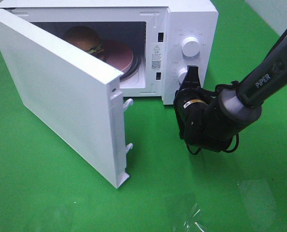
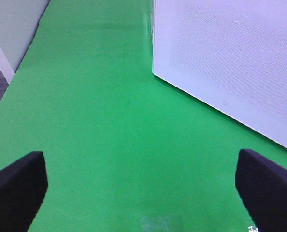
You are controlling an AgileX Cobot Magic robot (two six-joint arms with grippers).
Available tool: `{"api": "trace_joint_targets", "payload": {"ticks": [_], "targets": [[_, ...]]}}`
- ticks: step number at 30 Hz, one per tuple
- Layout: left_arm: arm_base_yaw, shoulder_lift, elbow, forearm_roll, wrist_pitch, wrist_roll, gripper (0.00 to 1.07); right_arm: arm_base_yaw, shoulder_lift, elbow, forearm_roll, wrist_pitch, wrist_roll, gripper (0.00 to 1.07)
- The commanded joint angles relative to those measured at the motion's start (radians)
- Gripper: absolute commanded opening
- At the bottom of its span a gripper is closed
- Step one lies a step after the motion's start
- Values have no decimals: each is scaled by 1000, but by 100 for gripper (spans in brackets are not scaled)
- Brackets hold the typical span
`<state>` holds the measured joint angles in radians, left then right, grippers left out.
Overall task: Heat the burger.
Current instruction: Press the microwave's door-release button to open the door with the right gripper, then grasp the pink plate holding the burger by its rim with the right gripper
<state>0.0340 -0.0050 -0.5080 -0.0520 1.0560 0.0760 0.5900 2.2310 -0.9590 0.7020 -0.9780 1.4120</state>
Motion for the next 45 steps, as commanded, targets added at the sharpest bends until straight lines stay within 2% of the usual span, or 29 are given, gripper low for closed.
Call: {"api": "trace_joint_targets", "payload": {"ticks": [1,10,18,22,27,35,38,42,43,45], "targets": [[0,-19,5,1,-14,2,98,-41,-7,-97,-95,-289,-1,0],[0,-19,5,1,-14,2,98,-40,-11,-86,-94,-257,0,0],[0,-19,5,1,-14,2,98,-38,-60,-45,-106,-95,5,0],[0,-19,5,1,-14,2,98,-38,-118,20,-117,56,12,0],[0,-19,5,1,-14,2,98,-38,-152,64,-141,112,3,0],[0,-19,5,1,-14,2,98,-38,-275,182,-223,328,-90,0],[0,-19,5,1,-14,2,98,-38,-287,192,-229,345,-107,1],[0,-19,5,1,-14,2,98,-38,-377,231,-230,492,-346,2],[0,-19,5,1,-14,2,98,-38,-377,231,-230,492,-346,2],[0,-19,5,1,-14,2,98,-38,-417,238,-230,575,-522,3]]}}
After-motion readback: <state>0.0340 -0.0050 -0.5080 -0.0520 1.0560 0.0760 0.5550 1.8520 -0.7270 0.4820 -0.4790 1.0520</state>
